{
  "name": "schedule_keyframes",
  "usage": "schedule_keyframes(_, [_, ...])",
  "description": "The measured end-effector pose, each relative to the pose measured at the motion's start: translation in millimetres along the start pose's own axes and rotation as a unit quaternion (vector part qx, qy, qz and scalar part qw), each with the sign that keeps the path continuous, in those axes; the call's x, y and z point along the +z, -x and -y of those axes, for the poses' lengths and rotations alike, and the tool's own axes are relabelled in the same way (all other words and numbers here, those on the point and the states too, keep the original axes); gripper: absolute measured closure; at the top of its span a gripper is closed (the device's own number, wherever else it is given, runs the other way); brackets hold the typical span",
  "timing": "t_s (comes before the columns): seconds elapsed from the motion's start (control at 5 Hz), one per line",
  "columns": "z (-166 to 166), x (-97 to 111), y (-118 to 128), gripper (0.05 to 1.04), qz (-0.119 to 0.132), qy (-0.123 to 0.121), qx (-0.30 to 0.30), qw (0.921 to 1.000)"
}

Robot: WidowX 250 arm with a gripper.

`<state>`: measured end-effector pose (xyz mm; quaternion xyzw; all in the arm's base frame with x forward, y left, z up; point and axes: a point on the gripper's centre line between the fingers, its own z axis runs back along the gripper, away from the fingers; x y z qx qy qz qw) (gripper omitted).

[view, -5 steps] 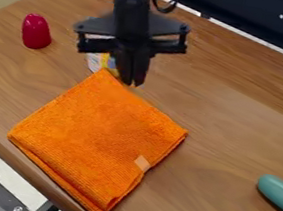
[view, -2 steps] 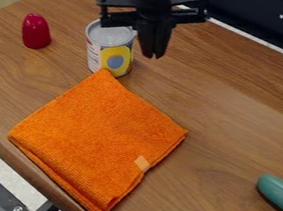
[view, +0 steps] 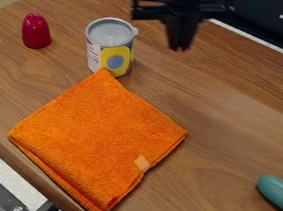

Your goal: Move the orange cloth to the center bottom of the table.

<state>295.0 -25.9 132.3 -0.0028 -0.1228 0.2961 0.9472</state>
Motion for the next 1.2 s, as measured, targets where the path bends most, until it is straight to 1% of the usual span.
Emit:
schedule_keyframes(0.2, [21.7,-7.5,1.2,1.031,0.005,0.015,-0.082,0.9965])
schedule_keyframes(0.4, [31.7,-19.0,-2.8,1.013,-0.004,0.010,-0.130,0.9915])
schedule_keyframes(0.6, [42.5,-28.8,-4.0,0.873,-0.005,-0.003,-0.176,0.9844])
schedule_keyframes(0.8, [40.5,-31.3,-3.8,0.631,-0.030,0.019,-0.144,0.9889])
schedule_keyframes(1.0, [31.1,-31.3,-2.2,0.335,-0.044,-0.003,-0.138,0.9895])
schedule_keyframes(1.2, [28.9,-32.1,-5.8,0.100,-0.034,-0.012,-0.134,0.9903])
